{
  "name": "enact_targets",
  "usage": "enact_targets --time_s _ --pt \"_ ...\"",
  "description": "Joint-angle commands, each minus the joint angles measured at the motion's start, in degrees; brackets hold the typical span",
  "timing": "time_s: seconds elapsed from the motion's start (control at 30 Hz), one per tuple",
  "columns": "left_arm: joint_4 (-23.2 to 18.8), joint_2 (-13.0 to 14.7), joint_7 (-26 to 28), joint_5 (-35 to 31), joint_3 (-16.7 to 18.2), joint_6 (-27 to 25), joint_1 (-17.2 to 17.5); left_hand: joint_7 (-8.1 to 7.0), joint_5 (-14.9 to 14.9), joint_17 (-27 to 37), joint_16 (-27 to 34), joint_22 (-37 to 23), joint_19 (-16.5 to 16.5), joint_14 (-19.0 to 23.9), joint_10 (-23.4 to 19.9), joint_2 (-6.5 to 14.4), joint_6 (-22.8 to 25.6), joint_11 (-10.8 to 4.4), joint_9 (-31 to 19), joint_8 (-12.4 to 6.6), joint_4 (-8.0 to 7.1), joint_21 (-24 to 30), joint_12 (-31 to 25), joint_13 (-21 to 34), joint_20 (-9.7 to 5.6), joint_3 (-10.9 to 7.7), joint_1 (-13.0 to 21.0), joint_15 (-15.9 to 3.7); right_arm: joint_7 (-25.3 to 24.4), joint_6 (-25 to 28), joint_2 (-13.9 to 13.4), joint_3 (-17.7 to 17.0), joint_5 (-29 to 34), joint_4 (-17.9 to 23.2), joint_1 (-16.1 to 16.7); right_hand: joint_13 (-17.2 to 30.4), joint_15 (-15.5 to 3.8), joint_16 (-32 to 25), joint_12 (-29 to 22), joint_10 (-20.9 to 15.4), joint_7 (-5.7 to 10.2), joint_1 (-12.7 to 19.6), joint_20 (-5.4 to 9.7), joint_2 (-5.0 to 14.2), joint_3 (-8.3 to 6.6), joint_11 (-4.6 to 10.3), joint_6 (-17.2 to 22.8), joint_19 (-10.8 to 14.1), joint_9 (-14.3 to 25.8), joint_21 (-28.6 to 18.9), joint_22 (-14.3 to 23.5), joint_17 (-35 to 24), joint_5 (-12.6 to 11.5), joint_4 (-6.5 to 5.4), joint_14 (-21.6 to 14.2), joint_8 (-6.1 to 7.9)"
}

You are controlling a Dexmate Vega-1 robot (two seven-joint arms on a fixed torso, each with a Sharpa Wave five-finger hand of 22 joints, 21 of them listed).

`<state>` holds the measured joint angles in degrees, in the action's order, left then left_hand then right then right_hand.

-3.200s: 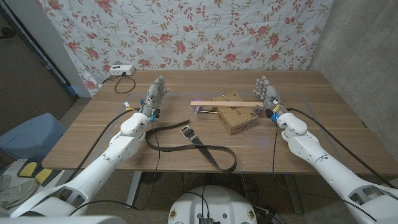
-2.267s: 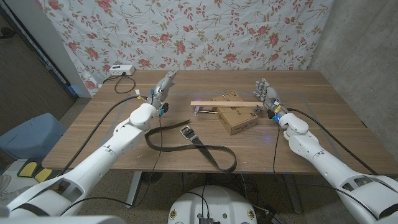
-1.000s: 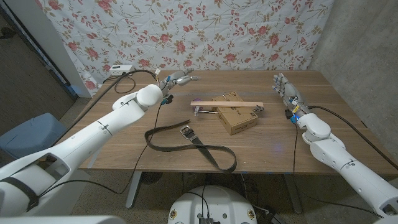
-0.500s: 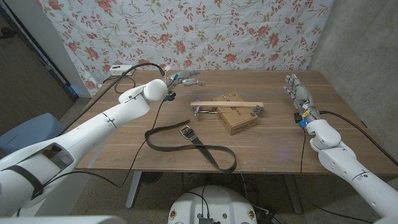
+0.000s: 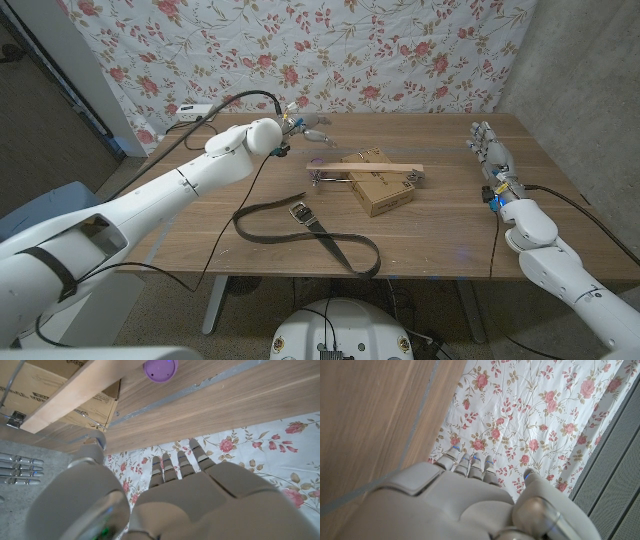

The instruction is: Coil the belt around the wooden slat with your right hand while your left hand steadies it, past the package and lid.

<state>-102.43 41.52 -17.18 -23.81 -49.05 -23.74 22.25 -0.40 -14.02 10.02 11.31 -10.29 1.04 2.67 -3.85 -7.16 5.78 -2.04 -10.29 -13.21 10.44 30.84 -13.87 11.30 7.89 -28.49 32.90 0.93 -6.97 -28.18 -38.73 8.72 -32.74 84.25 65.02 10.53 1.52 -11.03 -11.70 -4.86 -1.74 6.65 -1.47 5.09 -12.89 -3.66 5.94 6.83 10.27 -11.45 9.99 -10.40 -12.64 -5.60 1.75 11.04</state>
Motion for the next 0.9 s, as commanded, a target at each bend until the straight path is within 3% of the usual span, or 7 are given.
enact_targets --time_s 0.03,0.07,0.2,0.67,0.9 --pt "-3.6 -0.9 -9.2 -10.2 -4.7 -4.3 -3.8 -0.19 -0.8 0.4 0.5 -0.2 -0.5 1.3 -1.2 -0.3 2.7 0.13 -0.4 -0.78 -0.41 -0.4 -0.3 0.3 0.16 0.57 2.7 -0.28 0.3 -2.1 0.7 -1.4 -0.5 -0.2 1.8 0.3 0.24 -0.2 0.0 -0.6 -0.09 0.1 -0.18 -0.33 -0.17 -0.34 0.7 0.7 0.2 -0.2 0.2 -0.2 -0.1 0.31 -0.3 0.08" --pt "-4.0 -1.0 -9.9 -11.3 -5.0 -4.9 -3.9 -0.21 -0.9 0.4 0.6 -0.3 -0.6 1.8 -1.8 -0.4 3.5 -0.7 -0.5 -0.9 -0.57 -0.6 -0.5 0.3 0.05 0.8 3.3 -0.34 0.5 -2.2 0.8 -1.5 -0.6 -0.2 1.9 0.3 0.21 -0.2 0.0 -0.6 -0.05 0.1 -0.12 -0.34 -0.16 -0.3 0.7 0.7 0.2 -0.2 0.2 -0.2 -0.1 0.31 -0.3 0.06" --pt "-5.0 -1.5 -13.2 -15.1 -6.3 -6.6 -4.7 0.0 -1.1 0.6 1.1 -0.3 -0.9 3.5 -4.1 -0.6 6.2 -1.21 -0.7 -1.44 -1.11 -1.0 -1.3 0.7 0.26 1.65 4.5 -0.87 0.7 -2.8 0.9 -1.9 -0.8 -0.4 2.3 0.3 0.1 -0.2 0.0 -0.6 0.0 0.1 -0.07 -0.33 -0.15 -0.26 0.7 0.7 0.2 -0.2 0.2 -0.2 -0.1 0.32 -0.3 0.05" --pt "-4.5 -5.1 -23.1 -25.3 -9.5 -9.4 -6.4 0.03 -1.2 0.8 1.4 -0.4 -1.1 4.9 -6.1 -0.4 9.2 -1.42 -0.8 -1.87 -1.73 -1.5 -2.0 1.2 0.36 2.96 5.3 -1.35 1.8 -3.7 0.8 -3.1 -1.8 -0.6 3.7 0.3 0.13 -0.2 0.1 -0.7 -0.04 0.0 -0.09 -0.29 -0.15 -0.28 0.8 0.8 0.2 -0.2 0.2 -0.2 -0.1 0.33 -0.4 0.03" --pt "-4.1 -6.6 -25.2 -28.8 -9.7 -9.8 -5.7 0.15 -1.2 0.8 1.5 -0.5 -1.3 5.3 -6.6 -0.4 9.8 -1.49 -0.9 -1.86 -1.77 -1.7 -2.2 1.3 0.74 3.36 5.8 -1.19 2.9 -3.8 0.9 -3.2 -2.4 -1.6 3.4 0.3 0.14 -0.2 0.1 -0.7 -0.05 0.0 -0.14 -0.27 -0.14 -0.2 0.8 0.8 0.2 -0.2 0.2 -0.2 -0.1 0.35 -0.5 0.02"
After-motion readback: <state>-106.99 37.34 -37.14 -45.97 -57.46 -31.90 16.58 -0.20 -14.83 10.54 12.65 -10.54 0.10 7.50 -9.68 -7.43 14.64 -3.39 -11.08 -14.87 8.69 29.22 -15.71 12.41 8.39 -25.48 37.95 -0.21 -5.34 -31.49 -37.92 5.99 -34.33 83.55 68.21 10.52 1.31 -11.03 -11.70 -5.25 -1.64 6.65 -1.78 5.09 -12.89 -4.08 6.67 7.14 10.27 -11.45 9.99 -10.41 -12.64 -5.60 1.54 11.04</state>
